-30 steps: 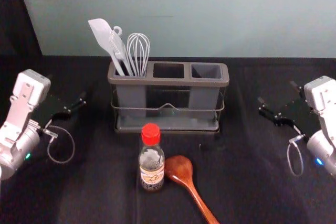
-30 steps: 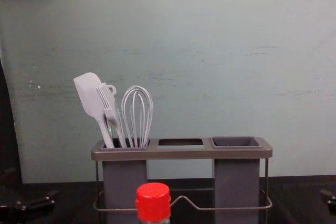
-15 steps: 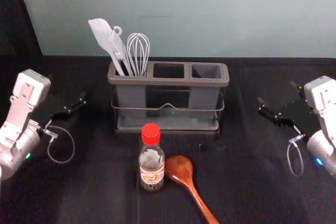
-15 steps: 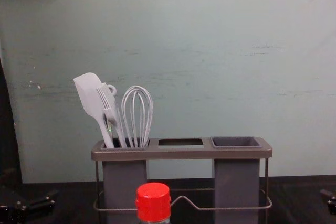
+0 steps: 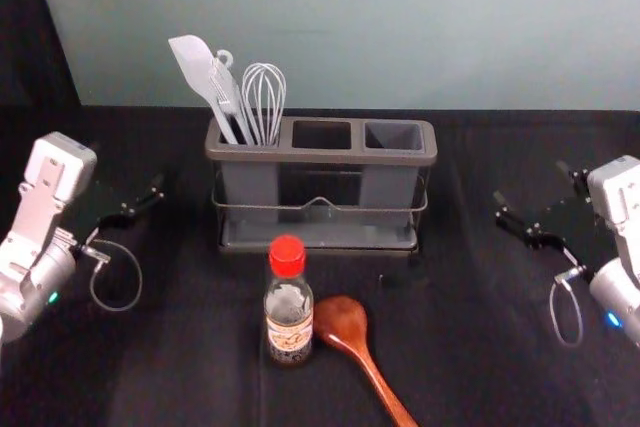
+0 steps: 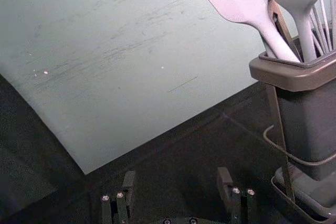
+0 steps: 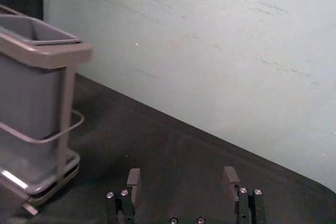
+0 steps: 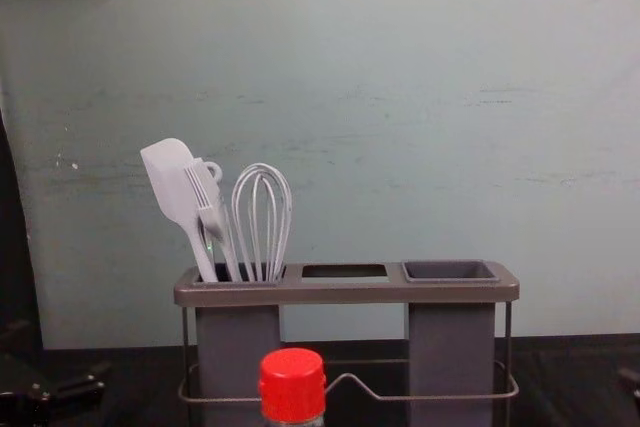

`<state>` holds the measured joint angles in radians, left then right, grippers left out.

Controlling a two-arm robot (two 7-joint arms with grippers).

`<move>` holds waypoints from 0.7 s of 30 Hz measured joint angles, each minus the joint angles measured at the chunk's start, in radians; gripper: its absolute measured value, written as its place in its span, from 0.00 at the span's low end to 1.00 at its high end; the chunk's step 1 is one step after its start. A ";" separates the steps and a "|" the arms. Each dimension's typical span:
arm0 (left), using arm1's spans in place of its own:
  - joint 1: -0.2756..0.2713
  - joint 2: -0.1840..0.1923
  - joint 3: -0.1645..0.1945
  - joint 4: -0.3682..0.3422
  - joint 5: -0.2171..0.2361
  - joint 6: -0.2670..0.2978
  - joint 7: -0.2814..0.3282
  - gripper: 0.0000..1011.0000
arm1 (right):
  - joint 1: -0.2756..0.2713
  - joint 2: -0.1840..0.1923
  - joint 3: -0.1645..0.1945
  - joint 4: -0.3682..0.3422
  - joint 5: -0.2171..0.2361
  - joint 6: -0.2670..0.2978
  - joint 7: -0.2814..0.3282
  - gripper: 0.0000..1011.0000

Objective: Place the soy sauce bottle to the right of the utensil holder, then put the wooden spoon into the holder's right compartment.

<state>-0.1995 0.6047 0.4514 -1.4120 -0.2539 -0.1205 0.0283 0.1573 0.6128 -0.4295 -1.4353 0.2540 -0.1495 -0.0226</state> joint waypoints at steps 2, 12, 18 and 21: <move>0.000 0.000 0.000 0.000 0.000 0.000 0.000 0.99 | -0.019 0.007 0.006 -0.017 -0.003 0.000 -0.001 0.99; 0.000 0.000 0.000 0.000 0.000 0.000 0.000 0.99 | -0.191 0.066 0.057 -0.187 -0.017 0.009 -0.035 0.99; 0.000 0.000 0.000 0.000 0.000 0.000 0.000 0.99 | -0.261 0.082 0.069 -0.260 -0.025 -0.011 -0.036 0.99; 0.000 0.000 0.000 0.000 0.000 0.000 0.000 0.99 | -0.289 0.084 0.069 -0.296 -0.026 -0.020 -0.025 0.99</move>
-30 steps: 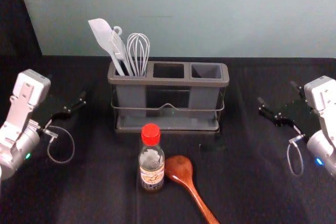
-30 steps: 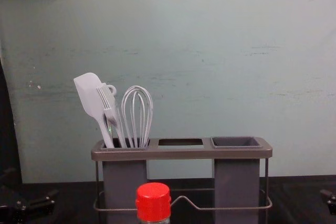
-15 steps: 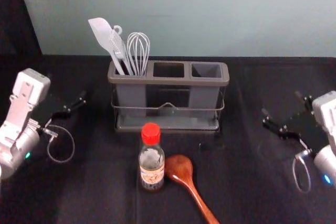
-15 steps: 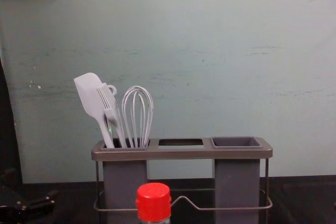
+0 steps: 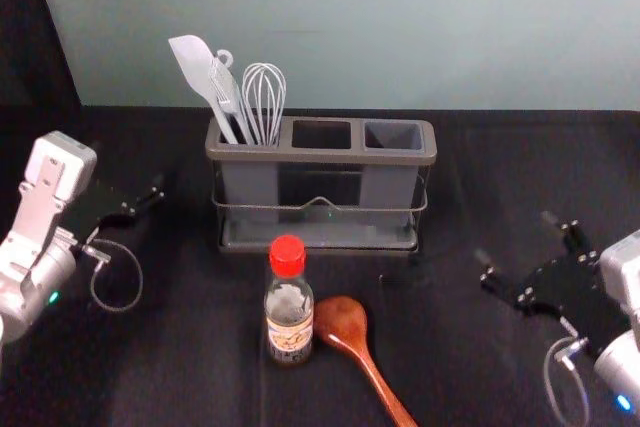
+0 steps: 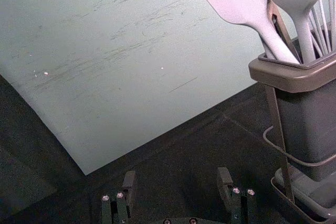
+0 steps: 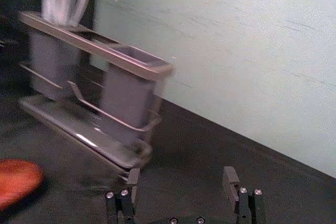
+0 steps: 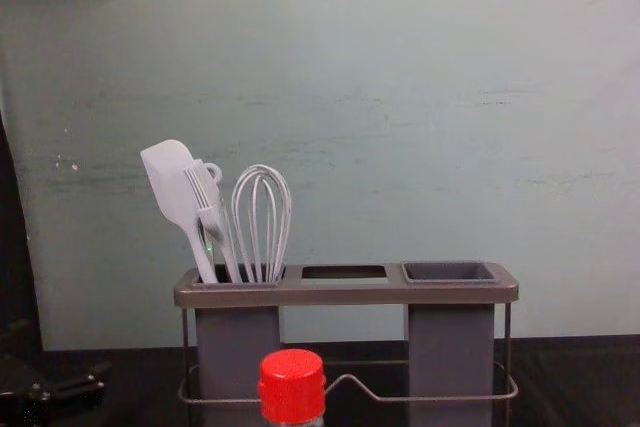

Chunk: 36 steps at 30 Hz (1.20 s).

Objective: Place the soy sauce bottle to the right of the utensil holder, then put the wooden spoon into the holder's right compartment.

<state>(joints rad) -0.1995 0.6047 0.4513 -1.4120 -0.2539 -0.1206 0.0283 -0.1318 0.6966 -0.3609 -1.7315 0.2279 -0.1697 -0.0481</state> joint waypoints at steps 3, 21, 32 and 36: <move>0.000 0.000 0.000 0.000 0.000 0.000 0.000 0.99 | -0.019 -0.003 -0.005 -0.029 0.009 -0.007 0.026 0.99; 0.000 0.000 0.000 0.000 0.000 0.000 0.000 0.99 | -0.095 -0.051 -0.038 -0.147 0.121 -0.044 0.189 0.99; 0.000 0.000 0.000 0.000 0.000 0.000 0.000 0.99 | -0.074 -0.095 -0.073 -0.174 0.118 -0.027 0.257 0.99; 0.000 0.000 0.000 0.000 0.000 0.000 0.000 0.99 | -0.065 -0.115 -0.089 -0.189 0.104 -0.006 0.277 0.99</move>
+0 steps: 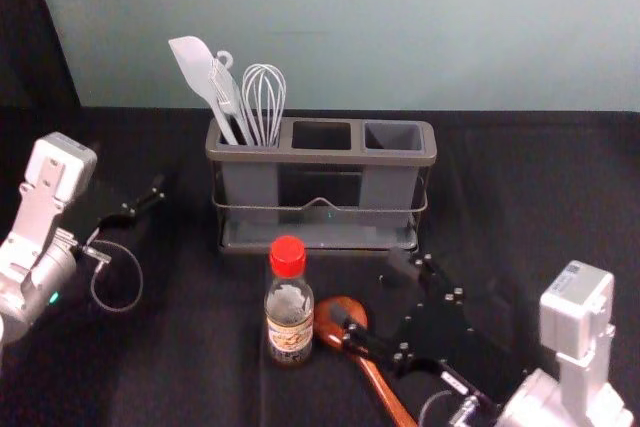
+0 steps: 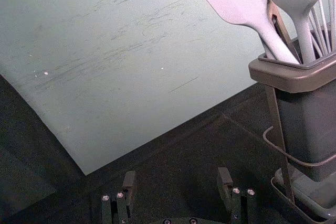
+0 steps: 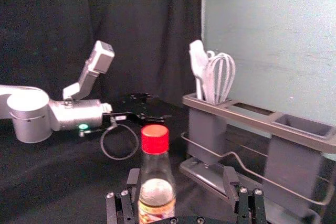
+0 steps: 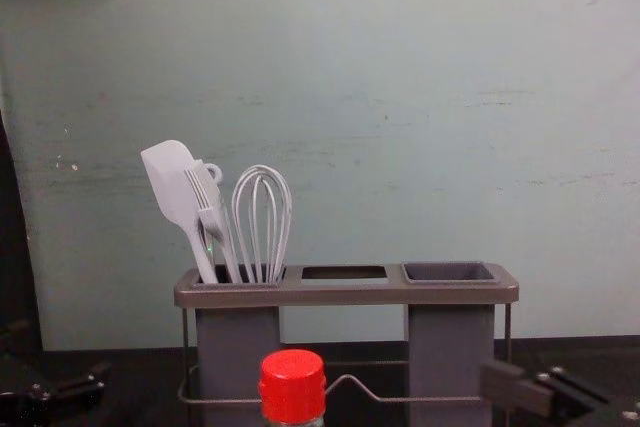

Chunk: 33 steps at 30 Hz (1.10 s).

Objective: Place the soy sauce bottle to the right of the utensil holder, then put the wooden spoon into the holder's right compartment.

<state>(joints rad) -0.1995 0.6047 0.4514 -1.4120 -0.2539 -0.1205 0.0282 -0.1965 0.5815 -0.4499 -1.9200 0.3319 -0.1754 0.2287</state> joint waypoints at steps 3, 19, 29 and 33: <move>0.000 0.000 0.000 0.000 0.000 0.000 0.000 0.99 | 0.007 -0.013 -0.007 -0.001 -0.003 0.014 0.008 0.99; 0.000 0.000 0.000 0.000 0.000 0.000 0.000 0.99 | 0.095 -0.120 -0.046 0.056 -0.049 0.093 0.054 0.99; 0.000 0.000 0.000 0.000 0.000 0.000 0.000 0.99 | 0.154 -0.185 -0.067 0.103 -0.097 0.131 0.083 0.99; 0.000 0.000 0.000 0.000 0.000 0.000 0.000 0.99 | 0.164 -0.202 -0.067 0.113 -0.108 0.137 0.093 0.99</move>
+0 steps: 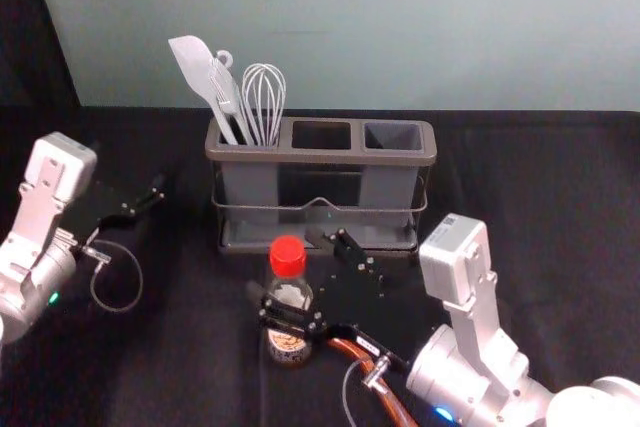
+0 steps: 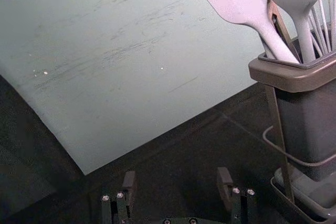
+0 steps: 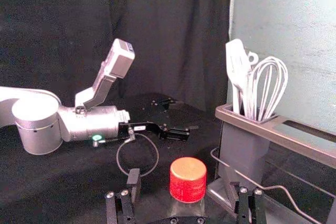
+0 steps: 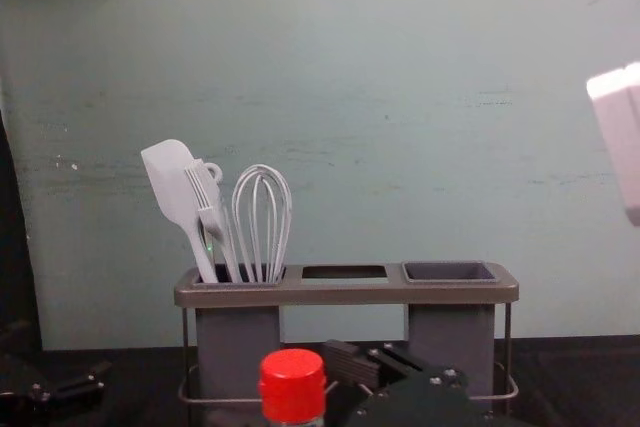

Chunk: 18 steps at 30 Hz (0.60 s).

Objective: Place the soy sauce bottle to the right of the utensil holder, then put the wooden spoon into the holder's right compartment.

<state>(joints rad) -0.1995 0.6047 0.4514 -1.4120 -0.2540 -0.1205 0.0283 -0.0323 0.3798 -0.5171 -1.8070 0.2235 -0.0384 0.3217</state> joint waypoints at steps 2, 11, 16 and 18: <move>0.000 0.000 0.000 0.000 0.000 0.000 0.000 0.99 | 0.003 -0.007 0.001 0.005 -0.001 0.002 0.003 0.99; 0.000 0.000 0.000 0.000 0.000 0.000 0.000 0.99 | 0.010 -0.046 0.015 0.023 -0.016 0.014 0.016 0.88; 0.000 0.000 0.000 0.000 0.000 0.000 0.000 0.99 | 0.012 -0.060 0.019 0.030 -0.018 0.022 0.025 0.76; 0.000 0.000 0.000 0.000 0.000 0.000 0.000 0.99 | 0.013 -0.064 0.021 0.031 -0.020 0.025 0.028 0.69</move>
<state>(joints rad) -0.1995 0.6047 0.4514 -1.4120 -0.2539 -0.1205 0.0283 -0.0189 0.3156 -0.4960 -1.7757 0.2034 -0.0134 0.3494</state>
